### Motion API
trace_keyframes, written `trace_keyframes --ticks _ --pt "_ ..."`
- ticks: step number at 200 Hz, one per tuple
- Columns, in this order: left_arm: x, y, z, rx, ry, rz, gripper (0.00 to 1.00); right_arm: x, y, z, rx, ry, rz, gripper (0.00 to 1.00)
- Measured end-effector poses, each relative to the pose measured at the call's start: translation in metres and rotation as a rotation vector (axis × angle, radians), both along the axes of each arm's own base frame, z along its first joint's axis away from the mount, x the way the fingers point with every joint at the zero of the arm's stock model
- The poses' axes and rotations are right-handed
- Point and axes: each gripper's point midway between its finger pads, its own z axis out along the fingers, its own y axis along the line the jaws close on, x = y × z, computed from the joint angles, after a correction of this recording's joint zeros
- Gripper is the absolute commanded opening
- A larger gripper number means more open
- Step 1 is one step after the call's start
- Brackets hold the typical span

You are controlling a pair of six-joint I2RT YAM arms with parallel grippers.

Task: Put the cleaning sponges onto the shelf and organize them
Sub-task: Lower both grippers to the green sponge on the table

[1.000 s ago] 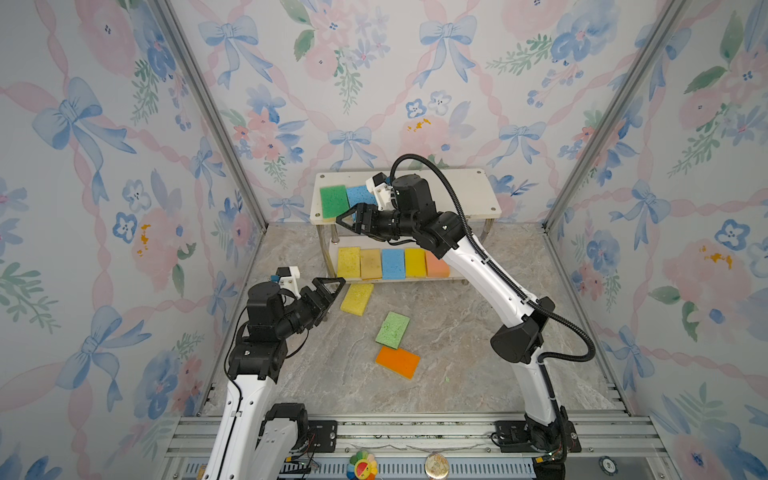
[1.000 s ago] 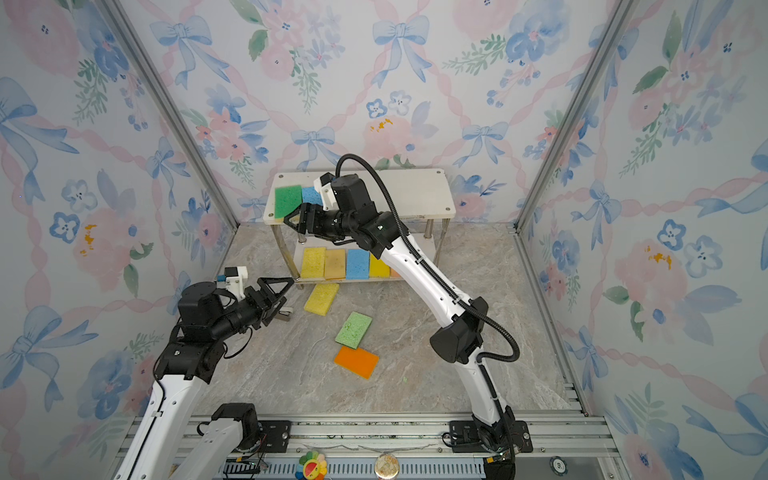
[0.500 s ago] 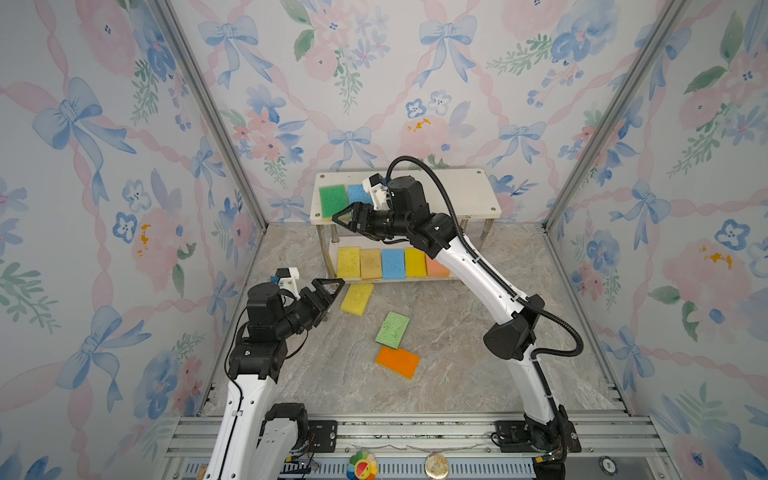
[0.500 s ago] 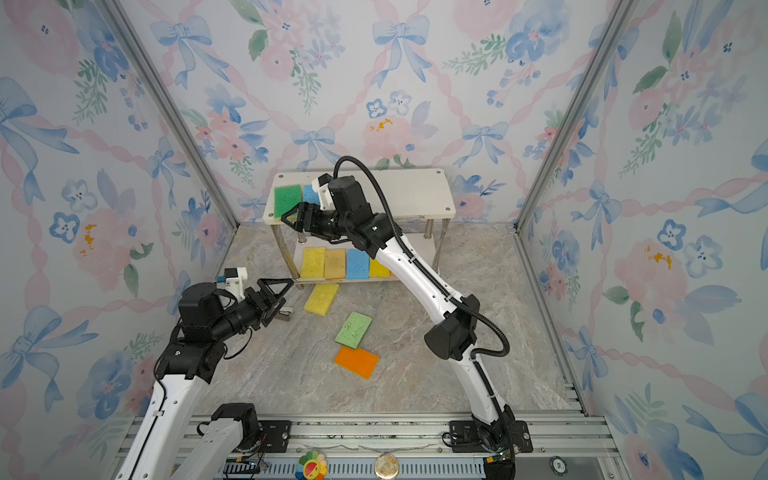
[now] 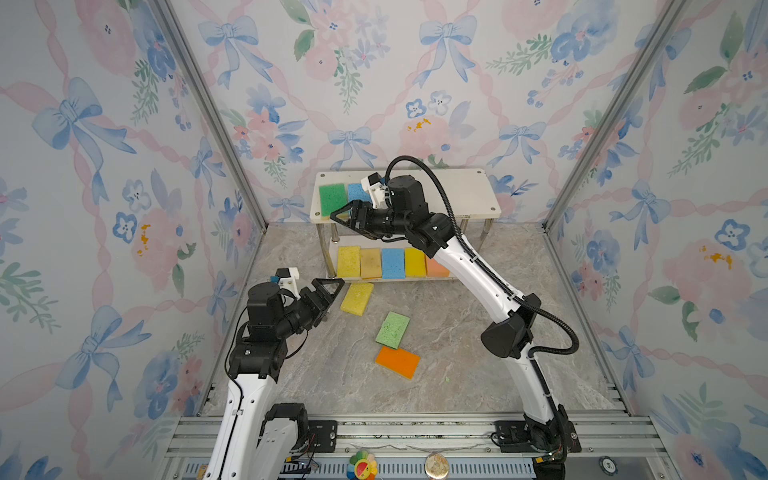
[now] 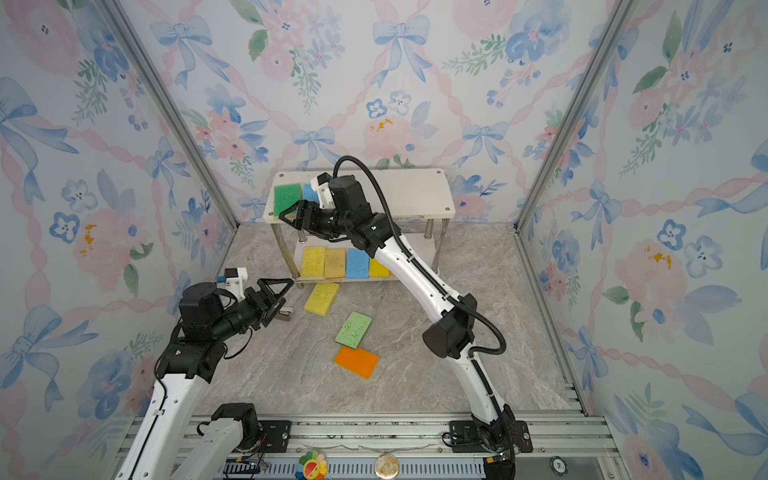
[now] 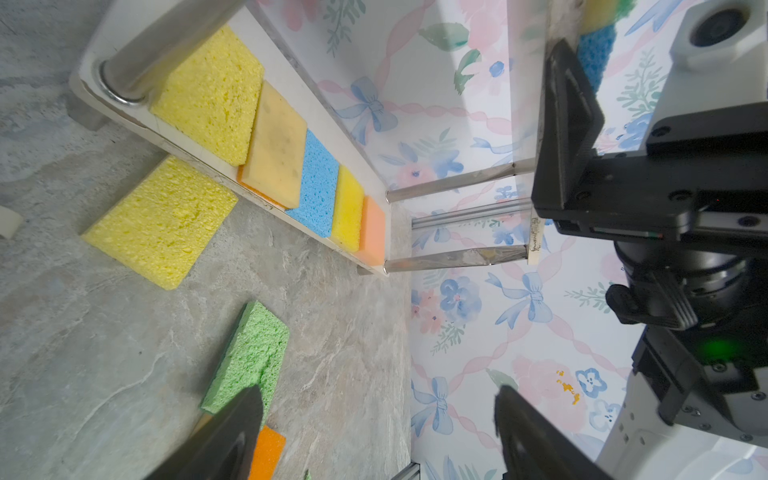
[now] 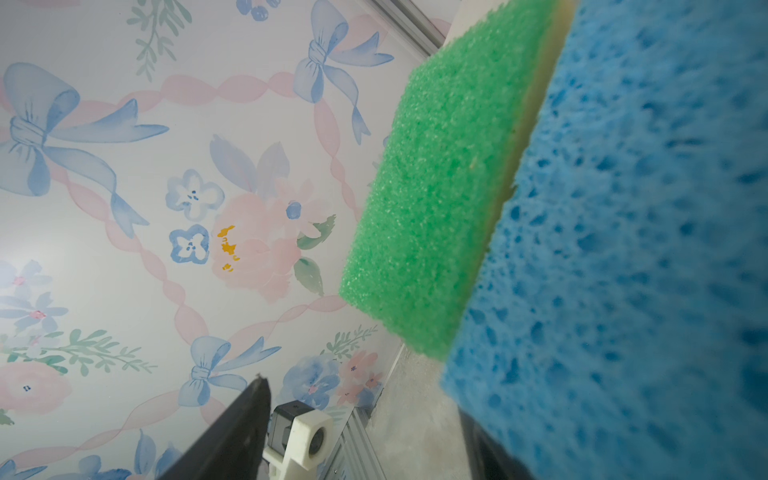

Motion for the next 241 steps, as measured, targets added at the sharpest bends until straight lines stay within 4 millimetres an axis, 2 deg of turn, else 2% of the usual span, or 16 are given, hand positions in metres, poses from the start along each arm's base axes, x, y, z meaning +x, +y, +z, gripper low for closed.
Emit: trace_keyframes --ticks 30,45,65,80,99,120,133,147,163,185,203,225,241 --pt "0.000 0.000 0.000 0.004 -0.003 -0.001 0.91 -0.004 0.001 -0.004 -0.014 -0.011 0.019 0.75" --pt "0.000 0.000 0.000 0.006 -0.005 -0.002 0.92 -0.014 0.000 -0.013 -0.053 -0.013 0.041 0.76" --pt "-0.003 0.000 -0.005 0.012 -0.005 -0.004 0.92 -0.033 -0.014 -0.023 -0.130 -0.020 0.063 0.77" --pt "-0.006 0.000 -0.013 0.016 0.001 -0.006 0.93 -0.055 -0.031 -0.023 -0.181 -0.033 0.079 0.77" --pt "-0.011 -0.005 -0.031 0.027 0.031 -0.020 0.98 -0.088 -0.066 -0.021 -0.227 -0.042 0.082 0.78" --pt "-0.022 -0.032 -0.053 0.066 0.078 -0.114 0.98 -0.123 -0.113 -0.029 -0.259 -0.021 0.054 0.78" --pt "-0.029 -0.053 -0.069 0.104 0.113 -0.193 0.98 -0.140 -0.144 -0.050 -0.292 0.028 0.017 0.78" --pt "-0.032 -0.069 -0.088 0.162 0.153 -0.256 0.98 -0.152 -0.170 -0.085 -0.343 0.100 -0.030 0.78" --pt "-0.032 -0.078 -0.113 0.235 0.204 -0.304 0.98 -0.165 -0.195 -0.142 -0.427 0.226 -0.082 0.77" --pt "-0.025 -0.079 -0.138 0.318 0.248 -0.336 0.94 -0.180 -0.215 -0.213 -0.511 0.393 -0.140 0.74" --pt "-0.021 -0.079 -0.155 0.367 0.278 -0.363 0.90 -0.186 -0.220 -0.248 -0.534 0.488 -0.172 0.72" --pt "-0.021 -0.079 -0.173 0.405 0.318 -0.395 0.88 -0.176 -0.205 -0.265 -0.510 0.530 -0.185 0.70" --pt "-0.022 -0.079 -0.178 0.421 0.323 -0.410 0.87 -0.168 -0.192 -0.276 -0.490 0.544 -0.187 0.69"
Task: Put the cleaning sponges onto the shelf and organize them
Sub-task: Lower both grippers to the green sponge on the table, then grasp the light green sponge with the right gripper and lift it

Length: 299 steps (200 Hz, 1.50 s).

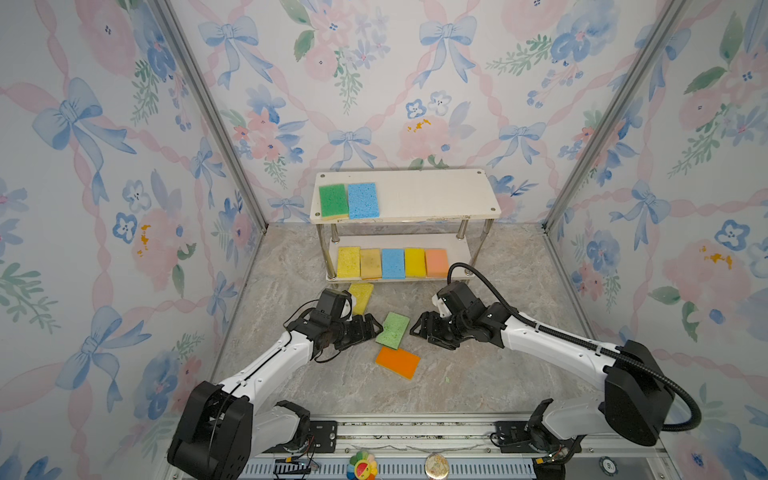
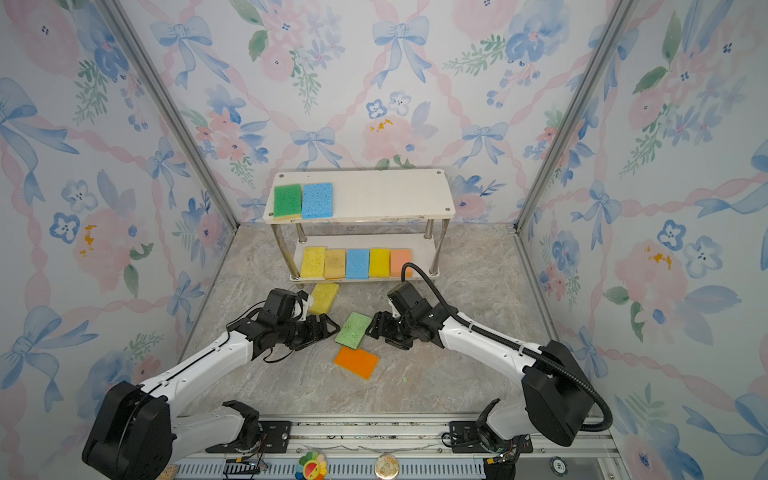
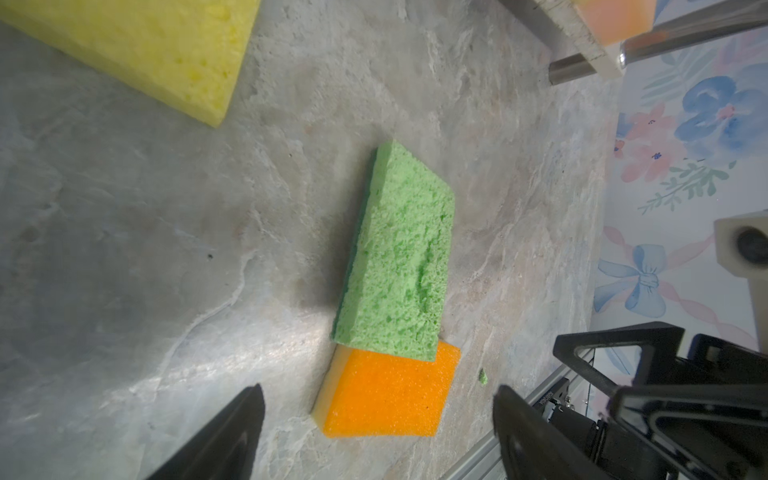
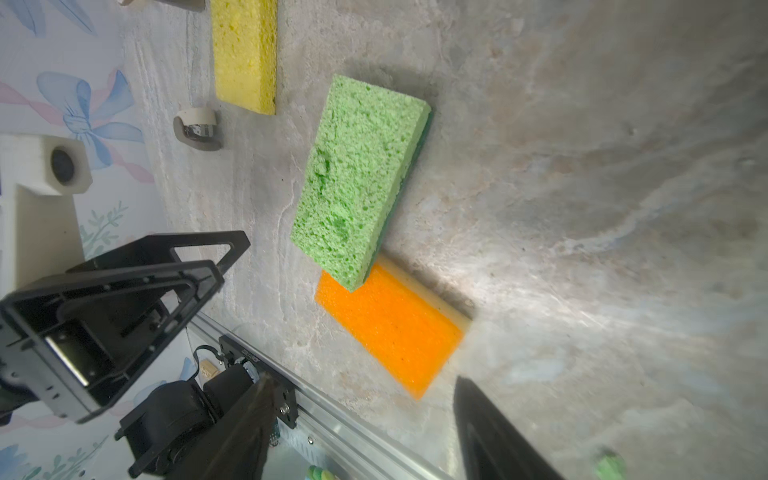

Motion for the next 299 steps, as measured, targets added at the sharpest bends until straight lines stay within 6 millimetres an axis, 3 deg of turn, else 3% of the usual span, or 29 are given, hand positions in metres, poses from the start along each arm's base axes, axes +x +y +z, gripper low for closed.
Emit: trace_keyframes --ticks 44,81,125,156,186,215,235,299 --pt "0.000 0.000 0.000 0.007 -0.014 -0.017 0.83 0.018 0.028 -0.041 0.037 0.059 -0.034 0.63" --pt "0.001 0.001 0.010 -0.008 -0.048 -0.011 0.81 0.025 0.039 -0.069 0.047 0.117 -0.073 0.58" --pt "0.005 0.014 0.016 -0.030 -0.065 0.034 0.81 0.033 0.047 -0.072 0.068 0.118 -0.093 0.46" --pt "0.006 0.020 0.015 -0.042 -0.060 0.053 0.81 0.036 0.050 -0.072 0.072 0.118 -0.105 0.29" --pt "0.006 0.020 0.016 -0.054 -0.055 0.053 0.81 0.038 0.051 -0.071 0.062 0.104 -0.091 0.22" --pt "0.005 0.018 0.018 -0.074 -0.049 0.042 0.82 0.044 0.051 -0.061 0.041 0.073 -0.056 0.20" --pt "0.006 0.012 0.024 -0.101 -0.044 0.023 0.84 0.047 0.050 -0.043 0.047 0.042 -0.014 0.20" --pt "0.028 -0.022 0.082 -0.272 -0.119 -0.069 0.85 0.050 0.025 0.058 0.101 -0.095 0.200 0.20"
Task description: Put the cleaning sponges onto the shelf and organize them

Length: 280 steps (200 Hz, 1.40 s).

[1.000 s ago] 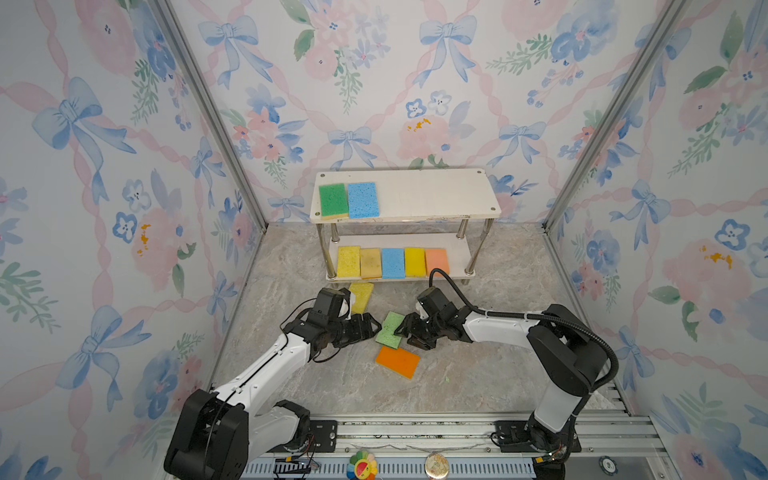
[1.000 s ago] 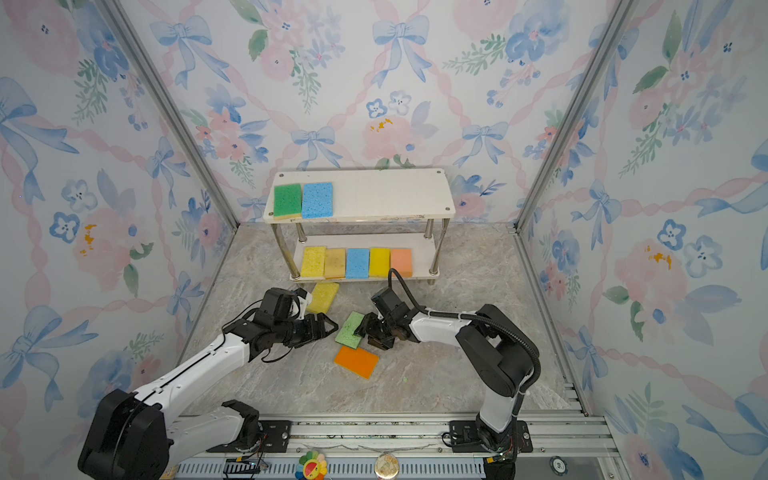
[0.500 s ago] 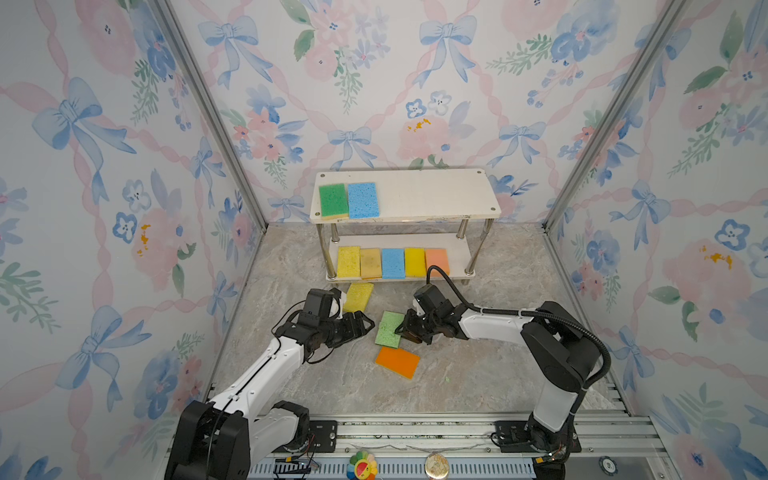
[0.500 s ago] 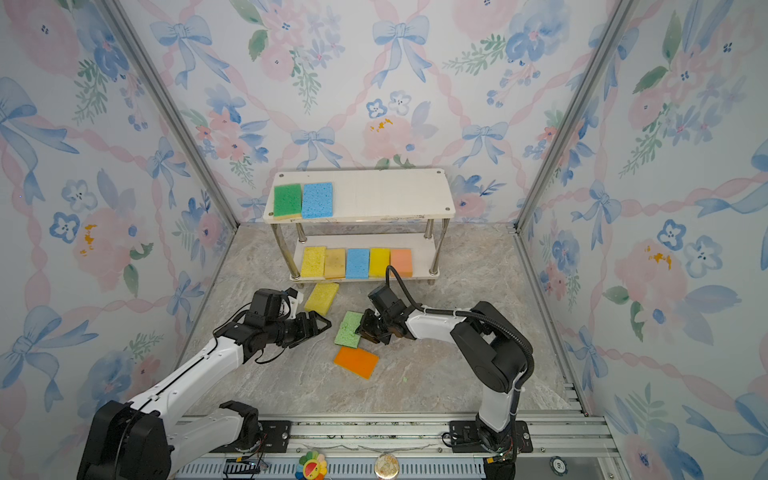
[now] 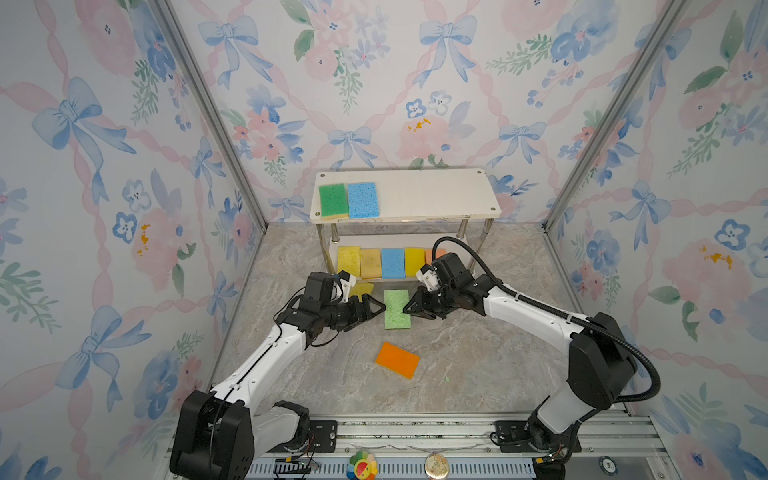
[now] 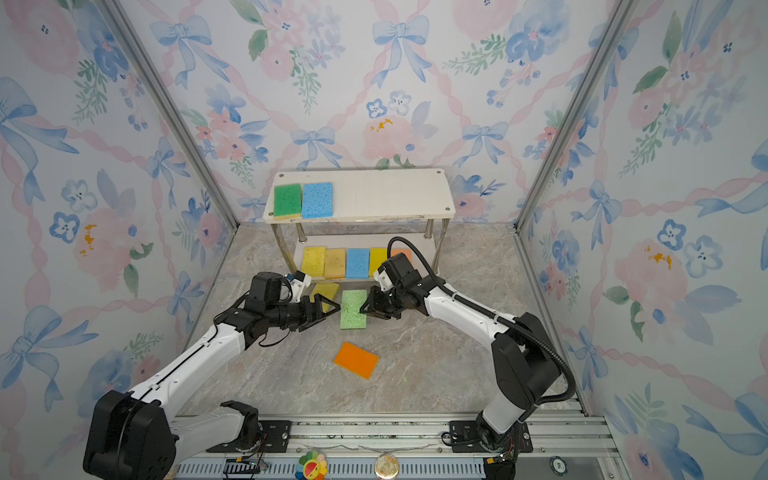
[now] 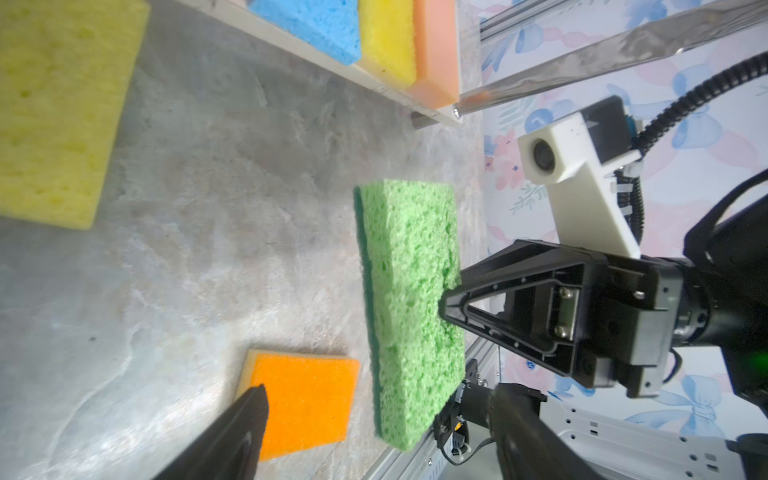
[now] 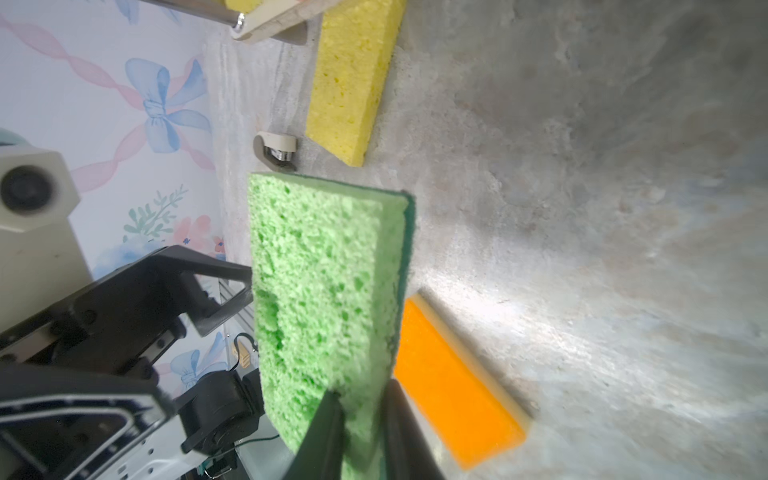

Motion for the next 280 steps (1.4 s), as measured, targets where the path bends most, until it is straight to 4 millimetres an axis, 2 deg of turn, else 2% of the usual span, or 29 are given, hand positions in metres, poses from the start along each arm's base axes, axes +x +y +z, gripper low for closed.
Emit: trace_keyframes --ticks 17,33,52,79,100,146,160,177,190,215,239,259,280 --pt "0.003 -0.010 0.011 -0.046 -0.008 -0.022 0.85 -0.005 -0.003 0.025 0.024 -0.046 0.055 0.20" --pt "0.006 -0.018 0.019 -0.086 -0.013 -0.038 0.85 -0.013 -0.004 0.039 0.043 -0.067 0.094 0.20" --pt "0.008 -0.024 0.029 -0.138 -0.014 -0.041 0.82 -0.020 -0.004 0.046 0.052 -0.067 0.127 0.20" --pt "0.016 -0.032 0.053 -0.242 -0.044 -0.027 0.74 -0.024 -0.005 0.046 0.050 -0.060 0.149 0.20" --pt "0.018 -0.034 0.061 -0.300 -0.045 -0.018 0.62 -0.026 -0.005 0.048 0.049 -0.058 0.155 0.20" --pt "0.017 -0.035 0.060 -0.350 -0.018 -0.004 0.41 -0.024 -0.004 0.055 0.057 -0.075 0.162 0.21" --pt "0.018 -0.036 0.063 -0.360 -0.022 -0.003 0.30 -0.025 -0.004 0.055 0.059 -0.075 0.164 0.22" --pt "0.018 -0.036 0.065 -0.370 -0.023 -0.002 0.23 -0.025 -0.004 0.055 0.059 -0.075 0.165 0.24" --pt "0.019 -0.036 0.066 -0.372 -0.025 -0.002 0.18 -0.025 -0.004 0.056 0.059 -0.075 0.165 0.27" --pt "0.019 -0.036 0.068 -0.376 -0.032 -0.003 0.03 -0.026 -0.005 0.060 0.063 -0.078 0.160 0.41" --pt "0.020 -0.036 0.069 -0.379 -0.036 -0.003 0.03 -0.027 -0.010 0.071 0.070 -0.104 0.141 0.61" --pt "0.020 -0.036 0.069 -0.381 -0.036 -0.002 0.03 -0.029 -0.019 0.086 0.082 -0.135 0.105 0.65" --pt "0.020 -0.037 0.070 -0.386 -0.031 0.000 0.03 -0.040 -0.031 0.095 0.099 -0.146 0.073 0.67"
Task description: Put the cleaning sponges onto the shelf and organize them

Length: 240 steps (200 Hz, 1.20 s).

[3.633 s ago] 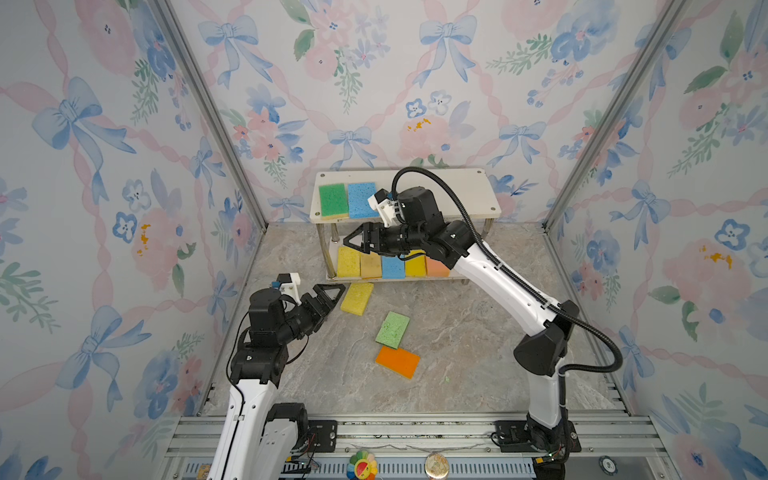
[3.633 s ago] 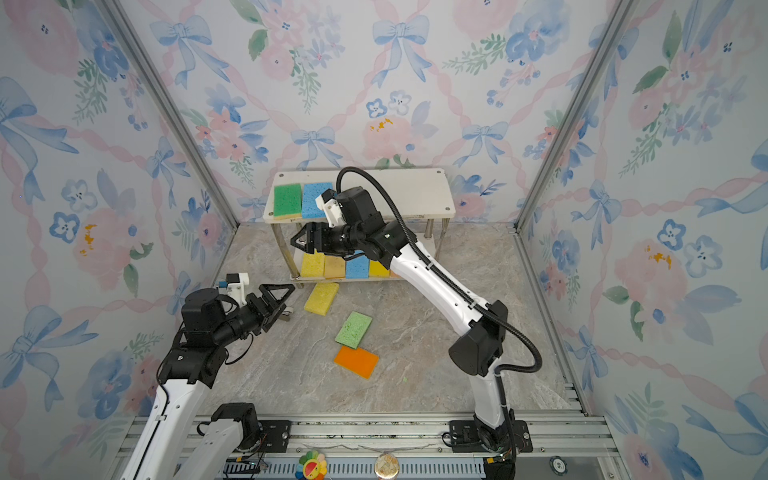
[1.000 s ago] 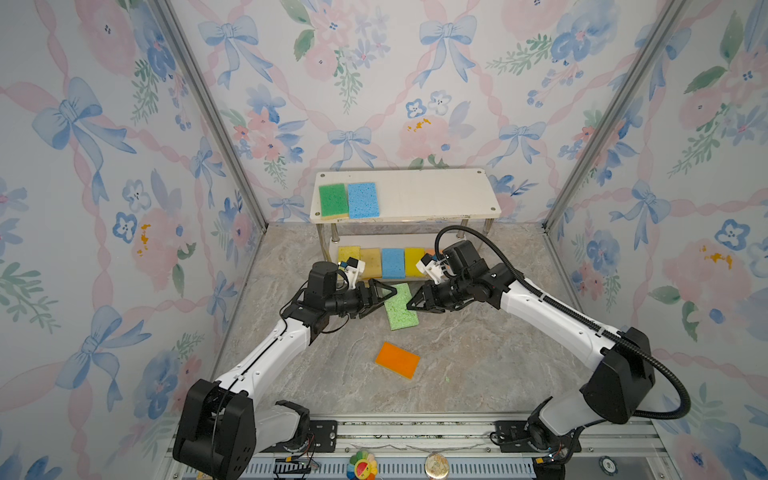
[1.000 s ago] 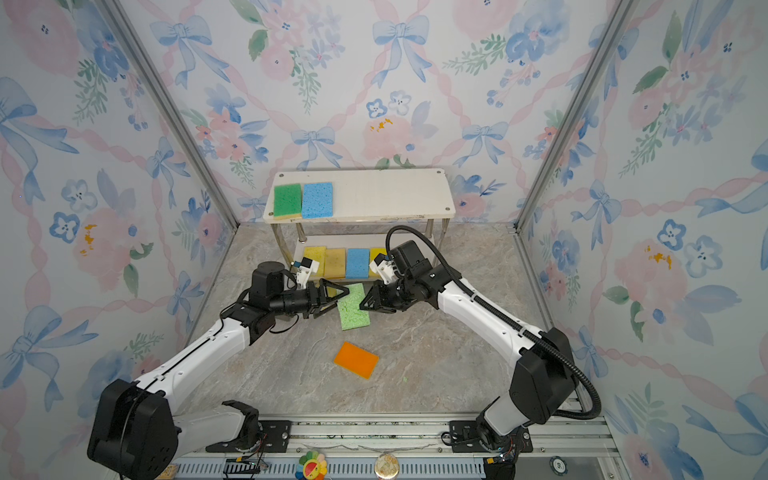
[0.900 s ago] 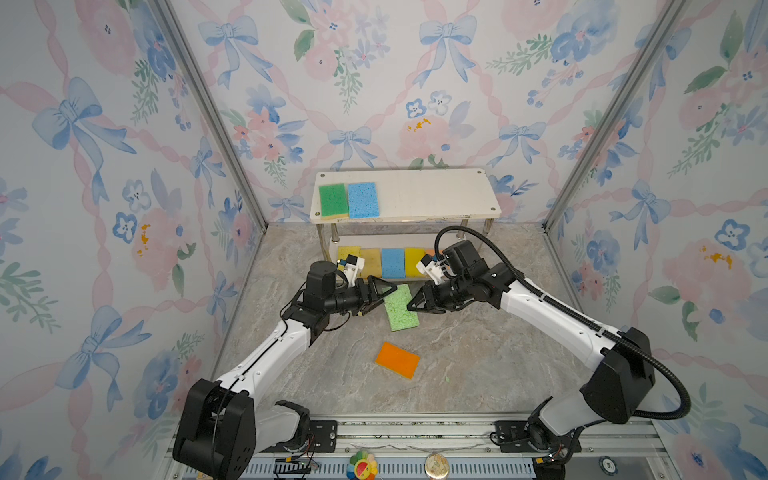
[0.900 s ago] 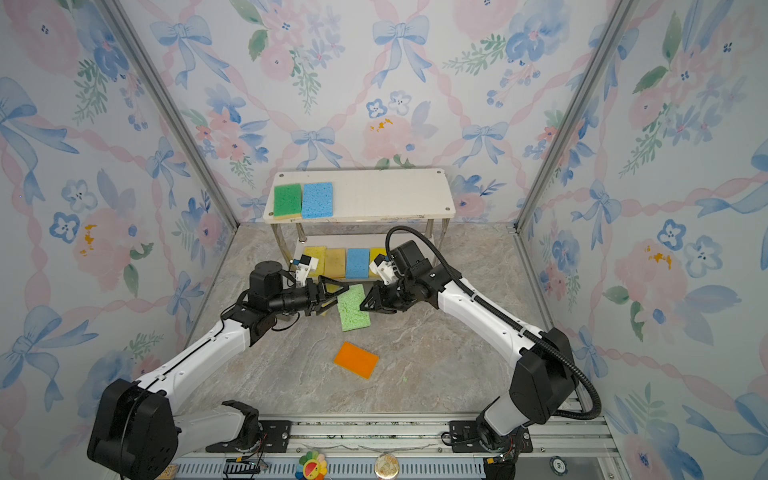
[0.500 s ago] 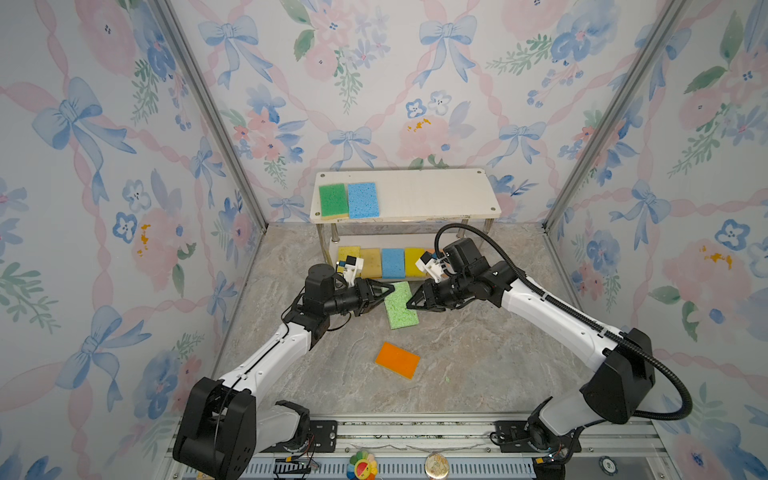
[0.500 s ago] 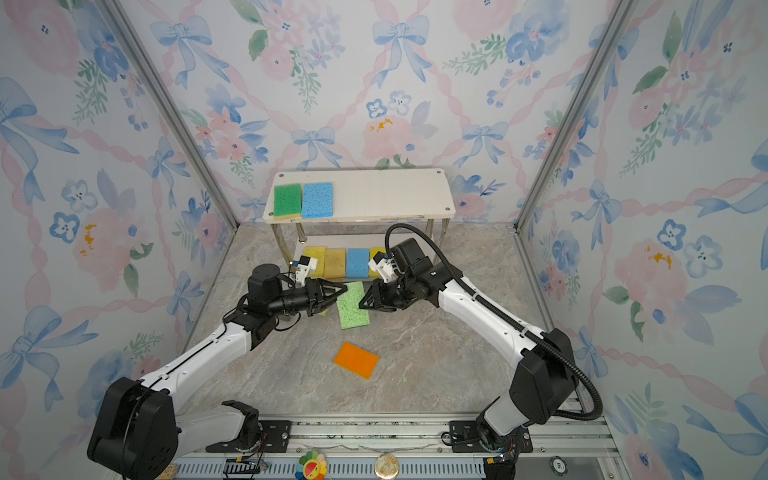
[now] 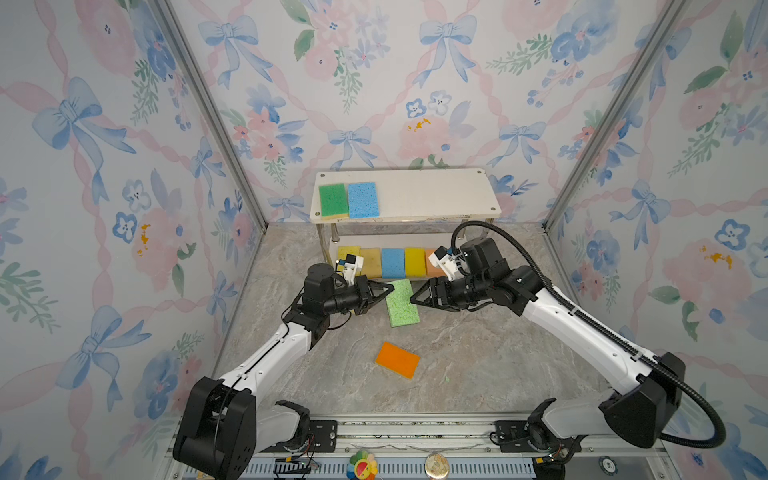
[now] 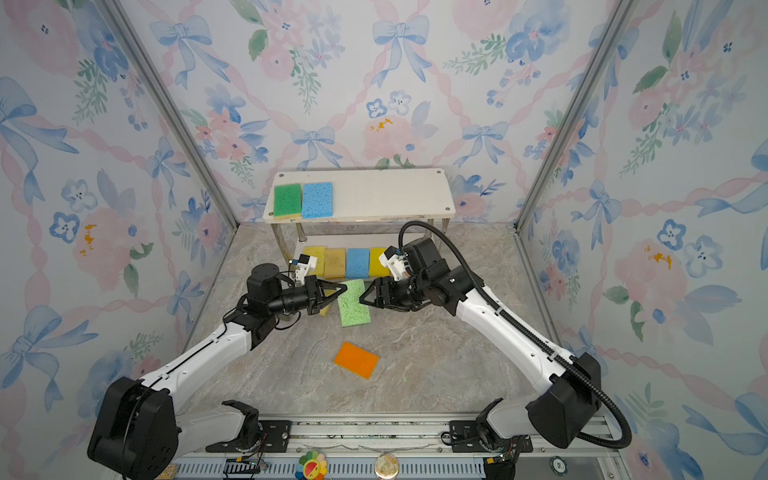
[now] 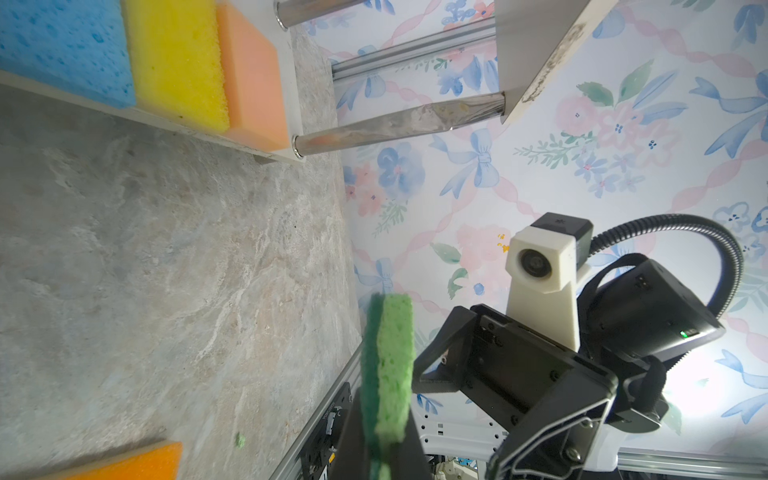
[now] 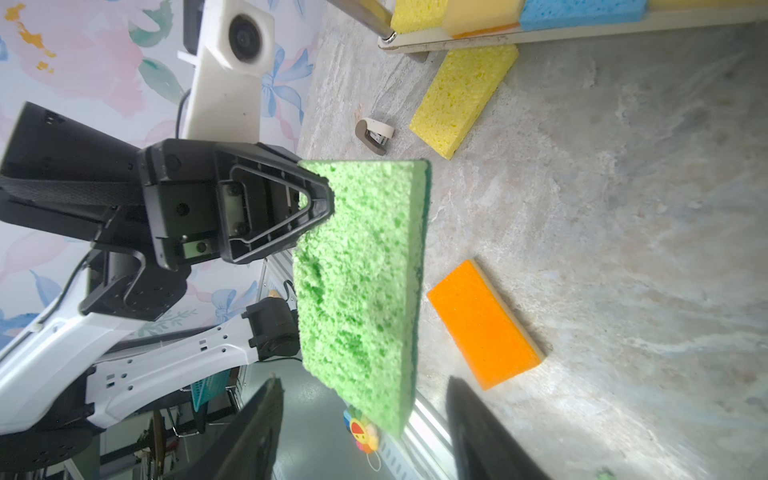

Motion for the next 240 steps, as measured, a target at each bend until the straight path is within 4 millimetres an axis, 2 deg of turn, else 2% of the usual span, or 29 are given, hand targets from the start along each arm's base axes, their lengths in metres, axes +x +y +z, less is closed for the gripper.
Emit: trace_keyframes --ticks 35,73,123,177,240 --pt "0.000 0.000 0.000 -0.003 0.008 0.002 0.02 -0.018 -0.006 -0.005 0.008 0.029 -0.014 0.67" --pt "0.000 0.000 0.000 -0.006 0.012 0.002 0.02 -0.029 0.005 -0.014 0.012 0.054 0.007 0.64" --pt "-0.001 -0.002 0.002 -0.015 0.021 0.000 0.02 -0.026 0.019 -0.014 0.039 0.047 0.015 0.58" --pt "-0.001 -0.002 0.003 -0.020 0.018 -0.003 0.01 -0.024 0.022 -0.022 0.026 0.055 0.002 0.49" --pt "-0.001 -0.002 0.004 -0.023 0.023 -0.002 0.01 -0.025 0.018 -0.036 0.000 0.072 -0.008 0.53"
